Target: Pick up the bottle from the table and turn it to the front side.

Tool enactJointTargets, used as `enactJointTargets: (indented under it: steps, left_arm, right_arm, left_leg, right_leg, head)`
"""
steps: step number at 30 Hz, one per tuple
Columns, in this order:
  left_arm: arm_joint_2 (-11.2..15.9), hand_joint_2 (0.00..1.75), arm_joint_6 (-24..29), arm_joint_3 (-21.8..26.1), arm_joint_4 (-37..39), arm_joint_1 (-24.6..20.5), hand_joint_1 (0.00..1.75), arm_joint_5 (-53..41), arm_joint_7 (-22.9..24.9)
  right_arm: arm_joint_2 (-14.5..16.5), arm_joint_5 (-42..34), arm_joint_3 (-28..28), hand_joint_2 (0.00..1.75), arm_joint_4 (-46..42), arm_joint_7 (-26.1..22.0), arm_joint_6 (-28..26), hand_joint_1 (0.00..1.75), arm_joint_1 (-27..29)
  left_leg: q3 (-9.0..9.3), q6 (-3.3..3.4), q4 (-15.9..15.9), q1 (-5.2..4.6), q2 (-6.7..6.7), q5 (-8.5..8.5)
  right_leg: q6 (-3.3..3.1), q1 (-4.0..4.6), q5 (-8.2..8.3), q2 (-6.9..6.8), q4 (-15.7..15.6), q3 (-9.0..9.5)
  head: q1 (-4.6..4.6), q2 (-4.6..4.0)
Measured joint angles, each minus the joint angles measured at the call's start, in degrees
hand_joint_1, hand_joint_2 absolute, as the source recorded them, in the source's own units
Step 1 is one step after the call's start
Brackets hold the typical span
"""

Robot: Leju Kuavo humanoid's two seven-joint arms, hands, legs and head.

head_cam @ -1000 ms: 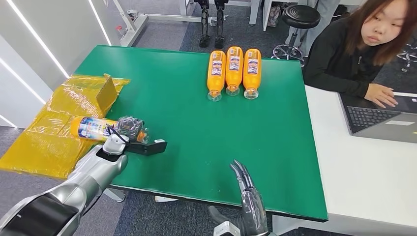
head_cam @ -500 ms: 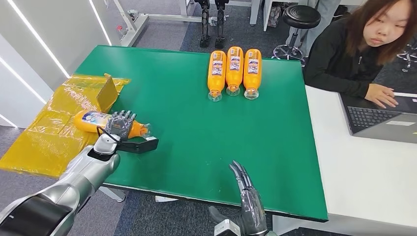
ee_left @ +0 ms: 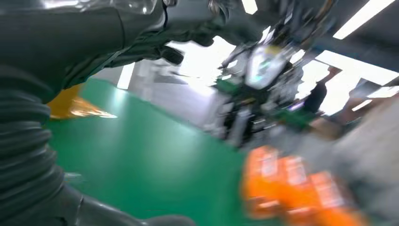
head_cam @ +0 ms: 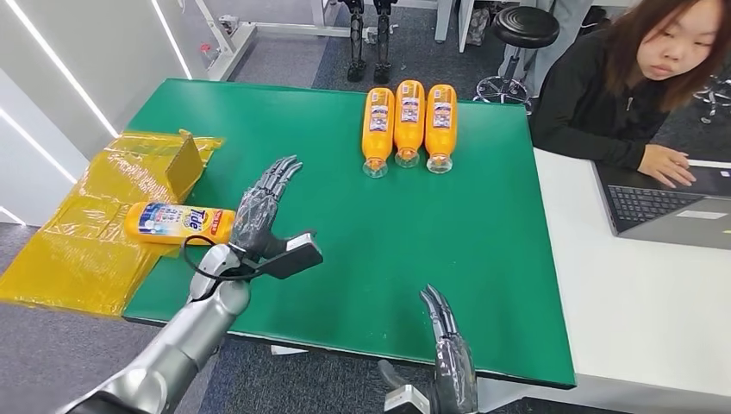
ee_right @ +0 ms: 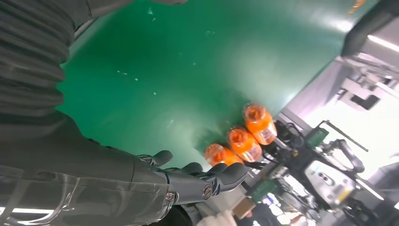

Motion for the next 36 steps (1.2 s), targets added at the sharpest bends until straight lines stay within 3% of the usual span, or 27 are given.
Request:
enactJointTargets:
  steps: [5,9,13,16,24,30,36]
  left_arm:
    - [-0.3,1.75,-8.2,-0.6,-18.7,8.9,0.00,17.1,-5.3]
    - [-0.2,1.75,-22.1,-1.6,-29.5,12.9,0.00,33.7,-5.6]
    - [-1.2,1.75,-36.7,-0.9,-36.5,16.6,0.00,43.8,-5.7]
    - [-2.8,1.75,-41.3,0.3,-39.1,19.2,0.00,45.3,-5.7]
    - [-7.6,1.75,-43.4,4.7,-41.0,23.8,0.00,43.0,-5.7]
    - [-9.2,1.75,-39.2,6.4,-42.7,26.4,0.00,39.8,-5.7]
    - [-9.4,1.75,-34.5,6.4,-42.6,27.8,0.00,36.2,-5.7]
  right_arm:
    - [1.4,-2.4,-2.4,1.75,-0.4,-5.0,0.0,0.00,1.5]
    - [1.7,-6.0,-3.5,1.75,-2.8,-8.5,-0.1,0.00,3.0]
    - [1.8,-8.4,-4.8,1.75,-6.6,-11.9,-0.1,0.00,5.1]
    - [2.3,-7.6,-6.3,1.75,-10.2,-13.0,-0.1,0.00,6.7]
    - [3.0,1.3,-9.5,1.75,-20.1,-7.9,-0.1,0.00,10.2]
    - [3.0,4.3,-10.6,1.75,-24.2,-5.3,-0.1,0.00,11.5]
    - [3.1,2.6,-14.0,1.75,-26.2,-3.9,0.0,0.00,12.3]
  left_leg:
    - [-0.04,0.03,0.0,0.05,-0.07,-0.04]
    - [-0.05,0.03,0.0,0.05,-0.10,-0.03]
    - [-0.04,0.03,0.0,0.03,-0.10,-0.02]
    - [-0.04,0.03,0.0,0.02,-0.11,-0.02]
    - [-0.04,0.04,0.0,0.03,-0.12,-0.03]
    - [-0.05,0.04,0.0,0.04,-0.12,-0.03]
    - [-0.04,0.04,0.0,0.03,-0.14,-0.02]
  right_leg:
    - [0.02,0.02,-0.07,-0.08,0.0,-0.03]
    - [0.02,0.02,-0.07,-0.11,0.0,-0.01]
    - [0.02,0.02,-0.07,-0.11,0.0,0.00]
    - [0.02,0.02,-0.07,-0.11,0.0,0.00]
    - [0.02,0.02,-0.07,-0.12,0.0,0.01]
    - [0.02,0.02,-0.07,-0.14,0.0,0.01]
    - [0.02,0.02,-0.07,-0.17,0.0,0.01]
  head:
    - [0.00,0.00]
    - [-0.01,0.00]
    - [0.00,0.00]
    - [0.00,0.00]
    - [-0.01,0.00]
    - [-0.01,0.00]
    - [-0.01,0.00]
